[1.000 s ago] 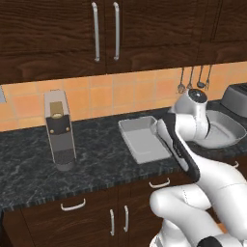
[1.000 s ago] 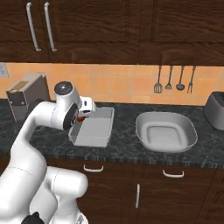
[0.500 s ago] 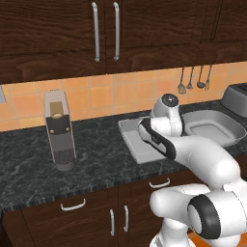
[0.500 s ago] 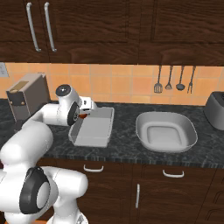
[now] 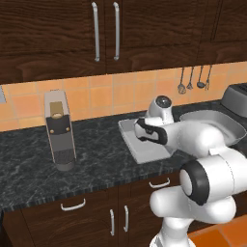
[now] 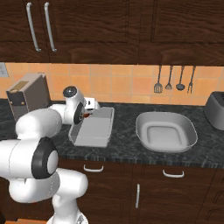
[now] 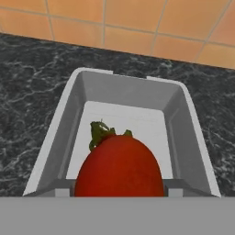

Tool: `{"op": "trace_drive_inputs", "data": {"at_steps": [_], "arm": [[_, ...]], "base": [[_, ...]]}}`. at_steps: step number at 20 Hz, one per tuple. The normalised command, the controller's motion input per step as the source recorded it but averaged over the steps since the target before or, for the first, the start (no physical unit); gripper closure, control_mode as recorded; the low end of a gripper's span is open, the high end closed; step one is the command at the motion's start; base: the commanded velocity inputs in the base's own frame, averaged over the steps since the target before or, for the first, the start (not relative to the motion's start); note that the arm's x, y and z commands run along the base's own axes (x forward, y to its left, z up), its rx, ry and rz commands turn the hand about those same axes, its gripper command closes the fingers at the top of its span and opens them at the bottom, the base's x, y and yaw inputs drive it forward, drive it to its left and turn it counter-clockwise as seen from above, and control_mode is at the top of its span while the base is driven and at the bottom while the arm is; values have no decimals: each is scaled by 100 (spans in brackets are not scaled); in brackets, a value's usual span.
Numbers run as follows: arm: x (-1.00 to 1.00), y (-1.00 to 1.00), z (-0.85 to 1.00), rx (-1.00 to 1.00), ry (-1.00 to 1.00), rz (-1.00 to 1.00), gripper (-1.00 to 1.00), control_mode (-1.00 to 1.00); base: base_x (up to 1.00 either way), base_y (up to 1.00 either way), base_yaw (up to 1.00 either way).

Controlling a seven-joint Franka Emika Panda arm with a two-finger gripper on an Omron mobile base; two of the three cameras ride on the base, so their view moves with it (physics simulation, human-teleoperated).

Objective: Place one tomato and one chicken drumstick in each tupperware on the nearby counter, to pack two identical lunches.

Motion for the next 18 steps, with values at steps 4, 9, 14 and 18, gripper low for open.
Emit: {"op": "trace_drive_inputs", "data": {"at_steps": [4, 9, 14, 18], "arm": [[5, -7, 0, 12, 6, 0, -100, -100], [-39, 0, 28, 1, 0, -4, -100, -100], [-100, -3, 57, 10, 7, -10, -100, -100], [-100, -7, 51, 13, 11, -3, -100, -100]], "base": [[0, 0, 0], [0, 0, 0], [0, 0, 0], [0, 0, 0]]}}
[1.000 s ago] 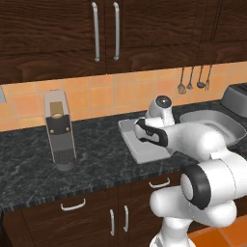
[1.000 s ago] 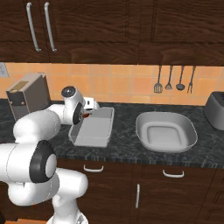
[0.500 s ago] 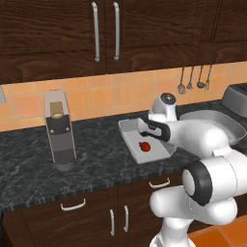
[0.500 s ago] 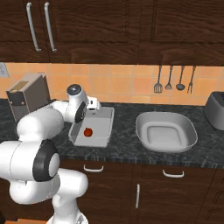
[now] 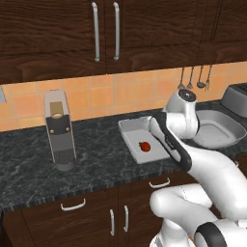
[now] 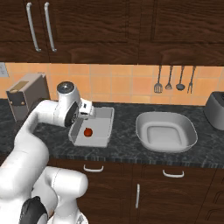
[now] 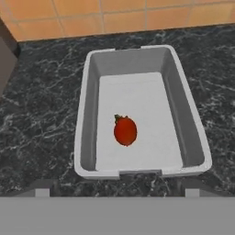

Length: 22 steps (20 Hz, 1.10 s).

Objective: Place one tomato and one chicken drumstick in each tupperware on the nearby counter, to pack two identical lunches.

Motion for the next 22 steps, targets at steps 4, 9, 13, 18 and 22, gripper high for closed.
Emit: {"op": "trace_drive_inputs", "data": {"at_steps": [4, 9, 13, 18, 22], "arm": [[-100, -3, 75, 3, 7, -4, -100, -100], [-100, -4, 91, -8, 5, 0, -100, -100], [-100, -1, 75, -2, 7, 0, -100, -100], [-99, 0, 73, 0, 16, 0, -100, -100], [-74, 0, 71, 1, 24, 5, -100, -100]], "base": [[0, 0, 0], [0, 0, 0], [0, 0, 0], [0, 0, 0], [0, 0, 0]]}}
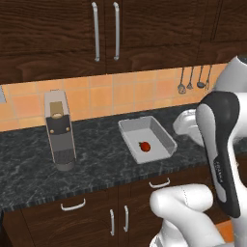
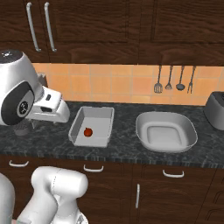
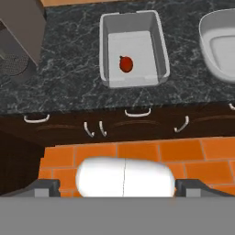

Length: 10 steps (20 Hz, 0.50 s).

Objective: Place one tomato and one chicken drumstick in each tupperware on the nearby counter, to pack two identical lunches.

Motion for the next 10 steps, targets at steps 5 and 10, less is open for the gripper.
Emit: {"op": "trace_drive_inputs", "data": {"at_steps": [5, 10], "arm": [[-36, 8, 4, 0, 6, 5, -100, -100], [-33, 10, -13, 0, 0, 0, -100, -100]], "base": [[0, 0, 0], [0, 0, 0]]}}
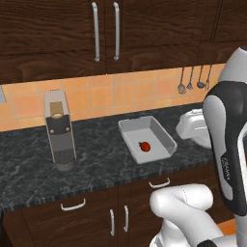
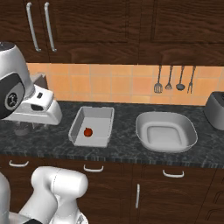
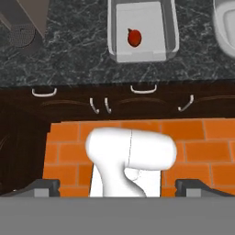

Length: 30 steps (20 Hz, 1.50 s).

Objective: Place one tomato and one chicken drumstick in each tupperware on the nearby counter, to pack two identical lunches.

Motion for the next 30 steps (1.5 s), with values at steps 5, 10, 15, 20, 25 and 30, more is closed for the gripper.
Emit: {"op": "trace_drive_inputs", "data": {"at_steps": [5, 10, 15, 20, 25, 30], "arm": [[-68, 0, -5, 0, -8, -3, -100, -100], [-14, 0, 2, 0, -2, 0, -100, -100], [0, 0, 2, 0, 0, 0, -100, 100], [0, 0, 0, 0, 0, 0, -100, 100], [0, 0, 0, 0, 0, 0, -100, 100], [0, 0, 0, 0, 0, 0, -100, 100]], "base": [[0, 0, 0], [0, 0, 0], [-1, 0, 0], [-66, -5, 0], [-44, -46, 4], [0, -100, 28]]}}
